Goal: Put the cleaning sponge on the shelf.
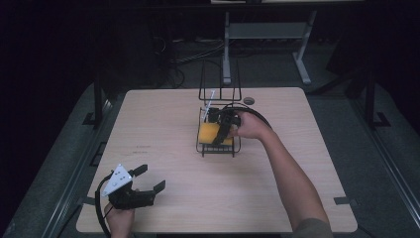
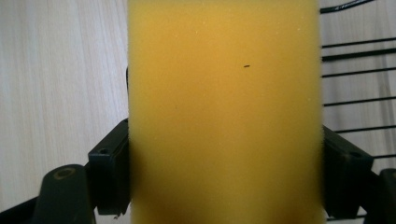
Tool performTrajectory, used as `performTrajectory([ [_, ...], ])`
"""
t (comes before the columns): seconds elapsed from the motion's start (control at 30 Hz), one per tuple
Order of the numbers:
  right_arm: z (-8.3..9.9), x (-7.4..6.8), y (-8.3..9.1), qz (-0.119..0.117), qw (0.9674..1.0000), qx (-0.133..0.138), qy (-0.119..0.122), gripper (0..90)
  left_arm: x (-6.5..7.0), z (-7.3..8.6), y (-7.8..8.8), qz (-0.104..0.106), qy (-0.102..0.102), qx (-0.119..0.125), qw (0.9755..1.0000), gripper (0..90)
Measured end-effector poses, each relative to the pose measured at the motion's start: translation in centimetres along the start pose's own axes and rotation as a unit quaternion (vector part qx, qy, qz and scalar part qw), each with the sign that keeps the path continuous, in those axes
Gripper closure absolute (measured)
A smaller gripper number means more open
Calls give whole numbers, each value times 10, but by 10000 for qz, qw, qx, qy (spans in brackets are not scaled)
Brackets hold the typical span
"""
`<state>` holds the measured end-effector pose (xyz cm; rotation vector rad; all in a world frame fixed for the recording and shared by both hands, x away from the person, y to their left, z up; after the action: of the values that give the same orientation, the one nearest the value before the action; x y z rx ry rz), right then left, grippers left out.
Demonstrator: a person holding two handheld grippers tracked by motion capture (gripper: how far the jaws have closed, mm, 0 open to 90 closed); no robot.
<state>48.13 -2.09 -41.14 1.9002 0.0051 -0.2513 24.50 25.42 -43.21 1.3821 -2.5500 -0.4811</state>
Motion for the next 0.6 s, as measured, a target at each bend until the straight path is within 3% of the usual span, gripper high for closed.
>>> performTrajectory([
  [0.37, 2, 5, -6, 39, 10000, -42, -17, 207, 1, 0, -1, 0, -49, -35, 10000, 128],
  [0.6, 4, 8, -7, 84, 10000, -42, -16, 206, 1, 0, 0, 21, 36, 14, 10000, 128],
])
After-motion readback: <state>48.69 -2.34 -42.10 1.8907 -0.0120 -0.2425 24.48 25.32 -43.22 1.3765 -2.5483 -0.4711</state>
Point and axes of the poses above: each handheld gripper's, and its own axes: y roughly backward along the jaws, z roughly out of its underside, x roughly to its right, the point moved 2 cm from there along -y, roughly forward along the jaws, and after that the axes turned 8 degrees about -z, right-handed, at the moved point
